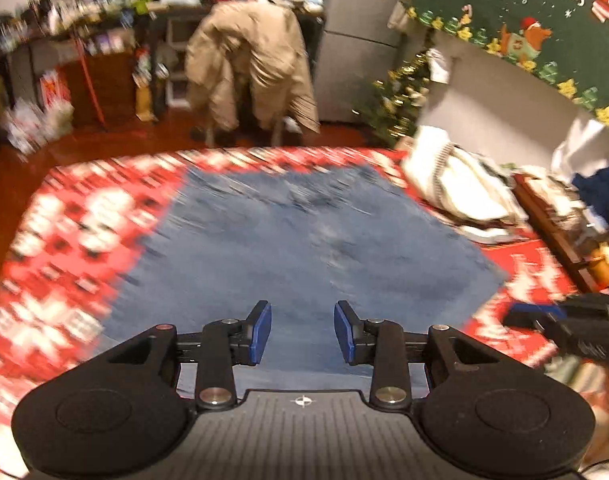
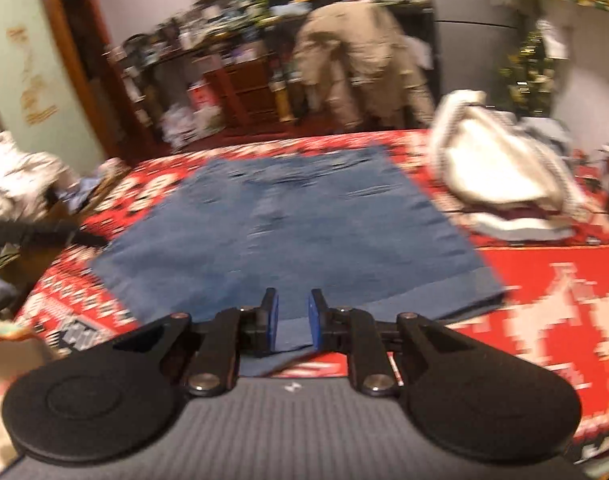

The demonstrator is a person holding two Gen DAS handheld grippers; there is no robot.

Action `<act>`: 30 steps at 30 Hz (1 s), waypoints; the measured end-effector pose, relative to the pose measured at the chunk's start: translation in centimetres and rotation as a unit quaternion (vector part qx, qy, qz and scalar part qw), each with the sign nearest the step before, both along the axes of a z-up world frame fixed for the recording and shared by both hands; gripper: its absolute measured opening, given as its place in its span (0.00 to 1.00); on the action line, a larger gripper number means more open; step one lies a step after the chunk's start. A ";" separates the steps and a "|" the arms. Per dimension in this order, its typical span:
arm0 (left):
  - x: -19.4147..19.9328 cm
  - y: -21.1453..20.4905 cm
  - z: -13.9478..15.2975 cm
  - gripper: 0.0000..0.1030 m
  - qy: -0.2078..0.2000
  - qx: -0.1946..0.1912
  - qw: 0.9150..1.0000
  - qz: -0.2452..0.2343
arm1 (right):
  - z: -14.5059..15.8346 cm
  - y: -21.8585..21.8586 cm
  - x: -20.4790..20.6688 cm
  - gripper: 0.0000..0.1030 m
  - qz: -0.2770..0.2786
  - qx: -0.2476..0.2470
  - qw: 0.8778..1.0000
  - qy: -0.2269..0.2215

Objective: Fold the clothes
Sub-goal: 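Grasp the shorts crotch with both grippers and fold toward the waistband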

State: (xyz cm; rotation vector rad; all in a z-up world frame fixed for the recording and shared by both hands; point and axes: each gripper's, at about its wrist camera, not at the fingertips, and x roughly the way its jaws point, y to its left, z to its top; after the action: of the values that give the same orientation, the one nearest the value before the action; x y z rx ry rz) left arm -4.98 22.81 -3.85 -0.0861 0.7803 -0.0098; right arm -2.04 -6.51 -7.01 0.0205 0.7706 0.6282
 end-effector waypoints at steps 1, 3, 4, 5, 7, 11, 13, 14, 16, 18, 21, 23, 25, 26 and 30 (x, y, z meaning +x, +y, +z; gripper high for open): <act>-0.1 1.1 0.1 0.35 -0.002 0.019 1.000 0.003 | -0.1 1.3 -0.7 0.17 0.013 0.001 1.000 0.001; -0.5 3.6 -0.5 0.36 0.005 0.044 0.999 0.014 | -0.5 4.1 -2.0 0.18 0.046 -0.009 0.999 -0.001; -0.7 4.8 -1.1 0.36 0.012 0.050 0.999 0.020 | -0.9 5.6 -2.7 0.18 0.065 -0.018 0.998 -0.001; -0.9 5.7 -1.7 0.36 0.019 0.054 0.998 0.024 | -1.3 7.1 -3.1 0.18 0.080 -0.030 0.996 -0.002; -1.5 7.5 -3.2 0.36 0.032 0.066 0.997 0.034 | -2.4 9.6 -3.8 0.18 0.102 -0.061 0.993 -0.007; -2.9 10.3 -5.9 0.35 0.040 0.060 0.996 0.055 | -4.9 12.5 -4.3 0.18 0.130 -0.112 0.985 -0.010; -3.1 11.5 -6.9 0.35 0.044 0.029 0.996 0.069 | -6.0 13.3 -4.4 0.18 0.139 -0.134 0.981 -0.011; -3.2 12.2 -7.3 0.35 0.047 0.007 0.996 0.078 | -6.5 13.5 -4.2 0.18 0.140 -0.147 0.979 -0.017; -3.0 13.3 -7.8 0.35 0.051 -0.022 0.994 0.089 | -7.1 13.8 -4.3 0.21 0.146 -0.164 0.975 -0.027; -3.0 14.1 -8.3 0.35 0.054 -0.037 0.993 0.094 | -7.5 14.1 -4.4 0.23 0.152 -0.177 0.972 -0.035; -2.7 14.7 -8.5 0.35 0.056 -0.048 0.993 0.093 | -7.9 14.6 -4.8 0.25 0.157 -0.200 0.966 -0.055; -2.4 14.8 -8.6 0.35 0.053 -0.042 0.994 0.085 | -8.0 14.8 -4.9 0.22 0.150 -0.206 0.965 -0.067; -1.9 14.6 -8.7 0.35 0.051 -0.021 0.996 0.073 | -8.0 14.8 -4.9 0.21 0.137 -0.208 0.965 -0.077; -1.7 14.6 -8.7 0.35 0.052 -0.013 0.997 0.064 | -8.0 14.7 -4.8 0.21 0.129 -0.207 0.966 -0.082; -1.7 14.4 -8.7 0.35 0.041 0.000 0.999 0.025 | -7.2 14.3 -4.9 0.22 0.097 -0.202 0.968 -0.112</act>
State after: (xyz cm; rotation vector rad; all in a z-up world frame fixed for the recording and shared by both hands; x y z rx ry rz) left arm -6.66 37.26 -12.55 -0.1059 0.8594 0.0420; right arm -6.98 7.77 -14.17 -0.4985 0.6732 0.6353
